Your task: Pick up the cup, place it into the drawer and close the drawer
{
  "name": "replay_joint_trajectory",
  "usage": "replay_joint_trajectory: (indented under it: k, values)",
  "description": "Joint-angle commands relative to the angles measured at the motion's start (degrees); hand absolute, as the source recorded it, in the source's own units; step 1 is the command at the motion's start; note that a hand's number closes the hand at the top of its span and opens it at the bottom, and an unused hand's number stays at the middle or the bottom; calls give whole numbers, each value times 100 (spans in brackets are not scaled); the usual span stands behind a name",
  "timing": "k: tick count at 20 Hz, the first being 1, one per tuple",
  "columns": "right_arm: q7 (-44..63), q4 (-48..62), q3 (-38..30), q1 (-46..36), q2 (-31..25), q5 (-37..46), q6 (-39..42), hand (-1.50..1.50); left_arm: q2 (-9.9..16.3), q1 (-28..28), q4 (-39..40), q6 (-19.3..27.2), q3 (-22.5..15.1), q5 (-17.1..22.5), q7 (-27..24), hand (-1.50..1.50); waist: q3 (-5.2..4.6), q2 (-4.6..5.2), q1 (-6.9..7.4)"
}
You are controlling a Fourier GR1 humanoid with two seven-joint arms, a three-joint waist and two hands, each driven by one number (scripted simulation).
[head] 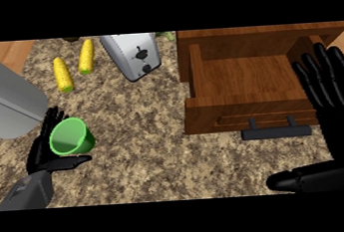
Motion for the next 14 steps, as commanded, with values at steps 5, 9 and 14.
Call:
replay_joint_trajectory:
  k: [5, 9, 14]
  values:
    - [-22, 308, 82, -358, 99, 163, -144, -150, -309, -11, 35, -1018, -39, 114, -297, -150, -2, 13, 34]
    - [15, 65, -113, -79, -93, -138, 97, -150, -66, 7, -57, -1653, -7, 222, -250, 150, -2, 2, 2]
    - [51, -257, 56, 160, 29, -63, 31, -150, -280, 110, -250, -1332, -25, 207, -759, 150, -8, 2, -46]
